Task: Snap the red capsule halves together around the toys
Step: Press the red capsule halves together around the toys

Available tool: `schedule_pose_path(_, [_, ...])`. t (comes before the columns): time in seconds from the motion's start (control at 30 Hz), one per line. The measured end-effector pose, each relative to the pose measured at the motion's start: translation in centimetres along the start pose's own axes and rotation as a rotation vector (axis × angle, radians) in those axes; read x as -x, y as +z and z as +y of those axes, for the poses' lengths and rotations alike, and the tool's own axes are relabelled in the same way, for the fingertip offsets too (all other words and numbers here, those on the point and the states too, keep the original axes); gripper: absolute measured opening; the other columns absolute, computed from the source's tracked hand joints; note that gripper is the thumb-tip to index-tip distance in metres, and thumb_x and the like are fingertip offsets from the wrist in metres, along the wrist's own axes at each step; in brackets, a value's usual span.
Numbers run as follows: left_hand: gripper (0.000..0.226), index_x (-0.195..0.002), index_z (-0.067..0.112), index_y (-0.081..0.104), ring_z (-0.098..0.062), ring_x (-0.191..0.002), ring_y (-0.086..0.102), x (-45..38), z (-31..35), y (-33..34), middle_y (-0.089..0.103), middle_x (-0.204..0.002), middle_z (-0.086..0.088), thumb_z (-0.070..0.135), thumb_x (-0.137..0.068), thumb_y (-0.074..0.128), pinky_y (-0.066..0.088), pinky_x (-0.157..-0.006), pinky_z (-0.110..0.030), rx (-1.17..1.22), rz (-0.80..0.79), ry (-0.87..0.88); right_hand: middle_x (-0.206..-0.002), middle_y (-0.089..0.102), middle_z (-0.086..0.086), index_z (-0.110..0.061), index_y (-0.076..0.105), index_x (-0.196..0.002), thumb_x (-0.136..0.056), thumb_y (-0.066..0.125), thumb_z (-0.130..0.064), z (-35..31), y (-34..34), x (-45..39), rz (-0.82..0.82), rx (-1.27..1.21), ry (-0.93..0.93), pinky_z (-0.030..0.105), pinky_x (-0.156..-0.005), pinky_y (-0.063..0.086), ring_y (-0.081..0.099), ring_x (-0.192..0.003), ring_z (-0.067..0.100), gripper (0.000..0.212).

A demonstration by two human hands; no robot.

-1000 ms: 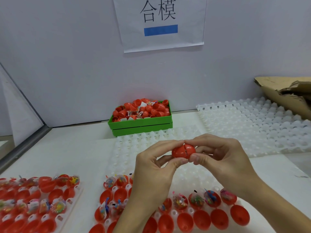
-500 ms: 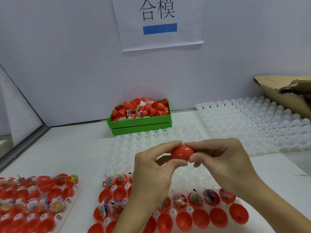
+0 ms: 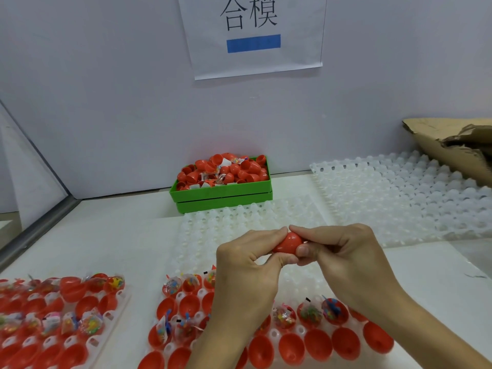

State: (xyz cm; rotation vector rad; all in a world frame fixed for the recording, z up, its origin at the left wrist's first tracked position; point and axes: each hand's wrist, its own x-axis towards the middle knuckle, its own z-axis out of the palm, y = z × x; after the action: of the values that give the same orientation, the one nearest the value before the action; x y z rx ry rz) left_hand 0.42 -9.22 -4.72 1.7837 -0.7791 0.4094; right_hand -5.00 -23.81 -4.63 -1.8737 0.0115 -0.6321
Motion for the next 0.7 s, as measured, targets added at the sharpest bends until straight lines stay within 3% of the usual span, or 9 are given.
schedule_pose_path(0.07, [0.041, -0.107, 0.028, 0.074, 0.005, -0.087, 0.067, 0.0, 0.2, 0.0, 0.068, -0.089, 0.031, 0.016, -0.068, 0.083, 0.054, -0.08, -0.015, -0.065, 0.016, 0.072, -0.089, 0.078, -0.011, -0.017, 0.075, -0.11, -0.086, 0.067, 0.007, -0.1, 0.1, 0.1, -0.043, -0.001, 0.016, 0.014, -0.077, 0.056, 0.074, -0.083, 0.002, 0.035])
schedule_pose_path(0.13, [0.028, -0.099, 0.023, 0.078, 0.002, -0.083, 0.066, 0.0, 0.1, 0.0, 0.071, -0.09, 0.021, 0.021, -0.071, 0.079, 0.054, -0.076, -0.016, -0.135, 0.023, 0.145, -0.096, 0.077, -0.015, -0.02, 0.073, -0.114, -0.087, 0.072, -0.012, -0.4, 0.2, 0.3, -0.107, -0.049, 0.037, 0.014, -0.083, 0.054, 0.072, -0.093, 0.0, 0.029])
schedule_pose_path(0.2, [0.027, -0.1, 0.013, 0.078, -0.003, -0.082, 0.064, 0.0, -0.4, 0.0, 0.073, -0.09, 0.007, 0.018, -0.074, 0.077, 0.053, -0.074, -0.018, -0.243, 0.029, 0.227, -0.094, 0.077, -0.014, -0.027, 0.076, -0.107, -0.082, 0.075, -0.022, -0.7, 0.5, 0.5, -0.141, -0.088, 0.058, 0.016, -0.083, 0.055, 0.072, -0.092, 0.002, 0.025])
schedule_pose_path(0.3, [0.029, -0.099, 0.005, 0.076, -0.009, -0.082, 0.059, 0.2, -0.8, 0.4, 0.071, -0.087, -0.003, 0.01, -0.07, 0.077, 0.051, -0.071, -0.02, -0.377, 0.014, 0.34, -0.085, 0.078, -0.005, -0.029, 0.076, -0.095, -0.083, 0.076, -0.011, -0.8, 0.9, 0.6, -0.123, -0.111, 0.088, 0.029, -0.082, 0.058, 0.074, -0.085, 0.01, 0.021])
schedule_pose_path(0.37, [0.034, -0.102, 0.007, 0.075, -0.01, -0.083, 0.06, 0.2, -0.6, 0.4, 0.069, -0.089, -0.001, 0.016, -0.07, 0.079, 0.05, -0.073, -0.021, -0.351, -0.047, 0.329, -0.082, 0.077, 0.002, -0.025, 0.077, -0.092, -0.084, 0.072, -0.004, -0.7, 0.9, 0.5, -0.108, -0.162, 0.132, 0.031, -0.08, 0.059, 0.075, -0.082, 0.014, 0.023])
schedule_pose_path(0.47, [0.044, -0.111, 0.027, 0.074, -0.006, -0.106, 0.061, -0.3, 0.0, -0.7, 0.063, -0.108, 0.01, 0.041, -0.07, 0.079, 0.048, -0.088, -0.017, -0.052, -0.156, 0.071, -0.086, 0.077, 0.009, -0.019, 0.08, -0.09, -0.087, 0.066, 0.003, -0.8, 0.5, 0.2, -0.098, -0.309, 0.185, 0.026, -0.075, 0.06, 0.076, -0.083, 0.019, 0.026])
schedule_pose_path(0.53, [0.05, -0.117, 0.034, 0.07, -0.006, -0.123, 0.055, -0.5, 0.1, -1.2, 0.06, -0.125, 0.013, 0.049, -0.07, 0.078, 0.05, -0.096, -0.021, 0.223, -0.218, -0.136, -0.091, 0.078, 0.007, -0.013, 0.078, -0.099, -0.086, 0.067, 0.002, -0.9, 0.2, 0.0, -0.086, -0.376, 0.187, 0.021, -0.075, 0.058, 0.075, -0.086, 0.018, 0.023])
schedule_pose_path(0.63, [0.077, -0.132, 0.021, 0.06, -0.015, -0.121, 0.062, -0.4, 0.2, -0.8, 0.066, -0.128, 0.003, 0.052, -0.066, 0.085, 0.054, -0.093, -0.029, 0.591, -0.295, -0.405, -0.098, 0.078, 0.005, -0.009, 0.074, -0.11, -0.082, 0.069, -0.007, -1.1, 0.1, 0.1, -0.13, -0.412, 0.16, 0.022, -0.082, 0.057, 0.074, -0.096, 0.018, 0.028])
schedule_pose_path(0.7, [0.072, -0.126, 0.009, 0.064, -0.025, -0.111, 0.068, -0.4, 0.3, -0.2, 0.072, -0.116, -0.009, 0.043, -0.066, 0.084, 0.057, -0.089, -0.033, 0.78, -0.269, -0.514, -0.101, 0.078, 0.004, -0.012, 0.074, -0.109, -0.08, 0.068, -0.01, -1.2, 0.1, 0.1, -0.15, -0.423, 0.133, 0.022, -0.087, 0.056, 0.073, -0.1, 0.018, 0.03])
